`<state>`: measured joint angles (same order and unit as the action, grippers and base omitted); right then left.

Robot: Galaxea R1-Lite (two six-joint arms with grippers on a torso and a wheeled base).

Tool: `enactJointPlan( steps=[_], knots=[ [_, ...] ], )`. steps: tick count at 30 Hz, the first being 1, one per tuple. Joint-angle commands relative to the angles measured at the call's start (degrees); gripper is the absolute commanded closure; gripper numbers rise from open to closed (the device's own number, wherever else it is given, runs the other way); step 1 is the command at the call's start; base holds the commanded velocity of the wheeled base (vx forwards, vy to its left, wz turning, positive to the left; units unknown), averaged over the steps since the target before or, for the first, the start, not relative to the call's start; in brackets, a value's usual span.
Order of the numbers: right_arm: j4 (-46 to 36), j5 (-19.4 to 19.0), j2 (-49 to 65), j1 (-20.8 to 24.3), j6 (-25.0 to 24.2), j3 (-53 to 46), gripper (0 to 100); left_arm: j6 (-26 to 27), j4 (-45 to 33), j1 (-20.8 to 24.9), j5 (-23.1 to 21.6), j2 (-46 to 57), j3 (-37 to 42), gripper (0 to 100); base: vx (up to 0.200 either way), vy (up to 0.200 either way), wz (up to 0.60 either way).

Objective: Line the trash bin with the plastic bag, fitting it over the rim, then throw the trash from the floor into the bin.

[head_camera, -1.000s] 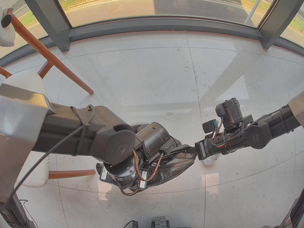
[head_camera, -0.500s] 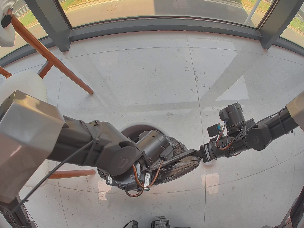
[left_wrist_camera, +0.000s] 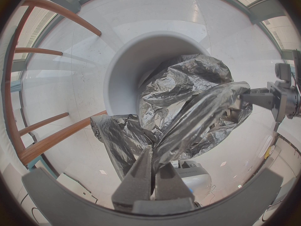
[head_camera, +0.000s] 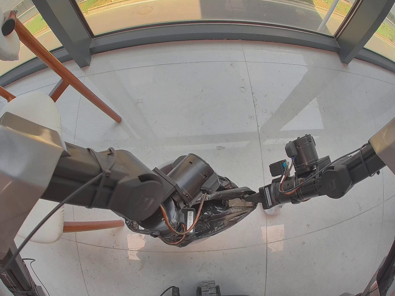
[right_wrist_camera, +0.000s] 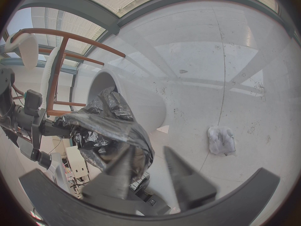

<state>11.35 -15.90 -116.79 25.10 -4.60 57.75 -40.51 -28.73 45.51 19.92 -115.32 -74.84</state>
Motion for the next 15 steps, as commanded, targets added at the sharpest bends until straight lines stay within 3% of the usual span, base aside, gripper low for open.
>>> enactJointPlan(
  steps=[1, 7, 11, 15],
  knots=[
    [-0.10, -0.19, 1.21, 0.04, -0.24, -0.44, 0, -0.01, -0.09, -0.60, 0.03, 1.15, -0.13, 100, 0.000, 0.000, 0.00],
    [-0.45, -0.36, 6.40, 2.06, -2.00, -6.07, 0, -0.01, 0.08, -1.47, -0.06, 1.15, -0.48, 100, 0.000, 0.000, 0.00],
    [-0.10, -0.45, 6.92, 6.54, -11.22, -8.97, 0, 0.08, 0.08, -1.47, -0.06, 1.15, -1.19, 100, 0.000, 0.000, 0.00],
    [-0.01, -0.36, 4.99, 9.09, -16.32, -8.18, 0, 0.08, 0.08, -1.47, -0.06, 1.15, -1.63, 100, 0.000, 0.000, 0.00]
  ],
)
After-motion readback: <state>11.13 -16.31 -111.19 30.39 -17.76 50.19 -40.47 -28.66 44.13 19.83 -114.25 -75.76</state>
